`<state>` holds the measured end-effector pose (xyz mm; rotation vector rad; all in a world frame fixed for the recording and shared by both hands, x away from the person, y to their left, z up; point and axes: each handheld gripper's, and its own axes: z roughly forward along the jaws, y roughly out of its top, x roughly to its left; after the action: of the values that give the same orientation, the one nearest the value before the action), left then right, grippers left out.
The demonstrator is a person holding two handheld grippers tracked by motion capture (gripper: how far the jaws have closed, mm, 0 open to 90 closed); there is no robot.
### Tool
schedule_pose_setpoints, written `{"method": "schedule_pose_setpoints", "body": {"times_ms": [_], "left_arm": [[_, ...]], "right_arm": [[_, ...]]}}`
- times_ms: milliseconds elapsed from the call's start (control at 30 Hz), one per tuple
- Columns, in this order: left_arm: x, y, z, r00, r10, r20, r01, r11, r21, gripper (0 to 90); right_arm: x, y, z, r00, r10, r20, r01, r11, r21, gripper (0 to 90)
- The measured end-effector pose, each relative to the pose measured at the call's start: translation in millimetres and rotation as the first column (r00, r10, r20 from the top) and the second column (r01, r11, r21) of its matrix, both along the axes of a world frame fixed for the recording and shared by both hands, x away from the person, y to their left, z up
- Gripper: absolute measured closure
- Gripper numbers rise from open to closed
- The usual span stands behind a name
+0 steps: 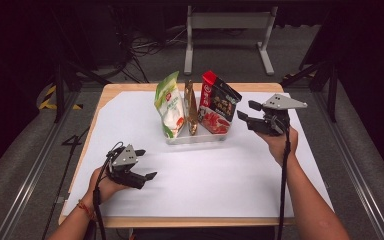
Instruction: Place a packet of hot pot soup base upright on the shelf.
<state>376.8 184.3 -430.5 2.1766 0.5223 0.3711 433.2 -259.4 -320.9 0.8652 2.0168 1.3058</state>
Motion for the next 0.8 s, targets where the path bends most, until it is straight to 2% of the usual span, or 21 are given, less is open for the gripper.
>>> {"method": "schedule_pose_setpoints", "body": {"times_ms": [33, 67, 333, 500, 667, 800], "left_arm": [[0.0, 0.0, 0.0, 1.0000, 0.000, 0.000, 0.000, 1.0000, 0.000, 14.1], [-0.2, -0.1, -0.1, 1.0000, 0.000, -0.001, 0.000, 1.0000, 0.001, 14.1], [-0.1, -1.1, -1.0, 1.0000, -0.005, -0.007, 0.005, 1.0000, 0.006, 13.9], [-0.1, -1.5, -1.4, 0.9999, -0.008, -0.008, 0.008, 0.9999, 0.012, 13.8], [-0.2, -1.3, -1.3, 1.0000, -0.006, -0.008, 0.006, 0.9999, 0.013, 13.7], [-0.1, -1.5, -1.4, 1.0000, -0.006, -0.008, 0.006, 0.9999, 0.014, 13.7]], "right_arm": [[0.0, 0.0, 0.0, 1.0000, 0.000, 0.000, 0.000, 1.000, 0.000, 42.2], [-4.7, 0.2, -1.5, 1.0000, -0.007, 0.005, 0.007, 1.000, -0.019, 37.5], [-16.5, -3.9, -9.5, 1.0000, -0.003, 0.006, 0.004, 0.998, -0.055, 32.6], [-18.8, -7.5, -16.7, 0.9998, -0.004, -0.021, 0.003, 0.998, -0.058, 28.6], [-23.5, -13.0, -24.4, 0.9996, 0.007, -0.028, -0.009, 0.999, -0.044, 22.6], [-28.9, -16.9, -31.4, 0.9994, 0.007, -0.034, -0.009, 0.998, -0.059, 20.0]]}}
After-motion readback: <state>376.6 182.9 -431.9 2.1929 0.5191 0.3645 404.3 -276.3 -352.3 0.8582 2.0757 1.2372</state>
